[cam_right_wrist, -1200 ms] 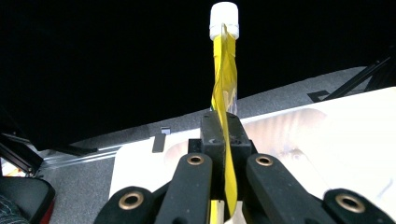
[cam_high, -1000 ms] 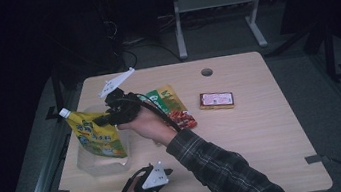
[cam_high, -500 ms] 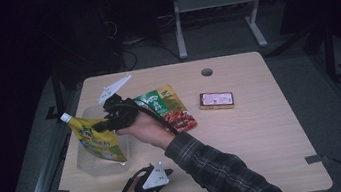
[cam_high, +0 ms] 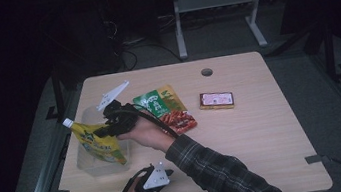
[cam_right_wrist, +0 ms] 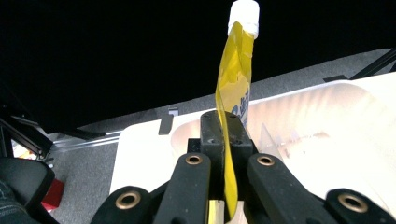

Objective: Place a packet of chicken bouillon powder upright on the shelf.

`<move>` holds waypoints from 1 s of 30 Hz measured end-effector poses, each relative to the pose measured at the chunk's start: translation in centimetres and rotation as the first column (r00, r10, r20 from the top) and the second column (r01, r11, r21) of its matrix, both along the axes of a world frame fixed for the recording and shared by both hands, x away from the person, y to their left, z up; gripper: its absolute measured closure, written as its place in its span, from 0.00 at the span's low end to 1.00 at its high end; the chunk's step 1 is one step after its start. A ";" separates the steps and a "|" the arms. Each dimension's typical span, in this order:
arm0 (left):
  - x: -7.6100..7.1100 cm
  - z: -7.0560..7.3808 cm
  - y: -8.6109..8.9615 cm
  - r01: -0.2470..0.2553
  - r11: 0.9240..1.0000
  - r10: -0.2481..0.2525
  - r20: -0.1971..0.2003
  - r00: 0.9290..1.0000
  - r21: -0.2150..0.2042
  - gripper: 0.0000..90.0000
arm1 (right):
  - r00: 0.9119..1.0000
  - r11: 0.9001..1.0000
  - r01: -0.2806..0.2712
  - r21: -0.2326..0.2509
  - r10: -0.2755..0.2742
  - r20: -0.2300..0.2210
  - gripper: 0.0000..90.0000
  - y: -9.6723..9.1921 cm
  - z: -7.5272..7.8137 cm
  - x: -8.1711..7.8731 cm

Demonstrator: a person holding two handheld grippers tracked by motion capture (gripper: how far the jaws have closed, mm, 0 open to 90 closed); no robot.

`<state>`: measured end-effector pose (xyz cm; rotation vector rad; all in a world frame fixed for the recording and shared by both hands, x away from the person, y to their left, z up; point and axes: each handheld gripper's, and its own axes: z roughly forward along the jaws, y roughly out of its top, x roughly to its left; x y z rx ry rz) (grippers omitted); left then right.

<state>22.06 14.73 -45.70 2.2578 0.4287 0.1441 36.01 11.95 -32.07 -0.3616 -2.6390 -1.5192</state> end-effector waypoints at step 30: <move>0.3 0.0 0.0 0.015 1.000 -0.016 0.007 1.000 0.019 0.17 | 0.999 0.998 0.006 -0.067 -0.002 0.054 0.46 -3.0 0.3 -1.0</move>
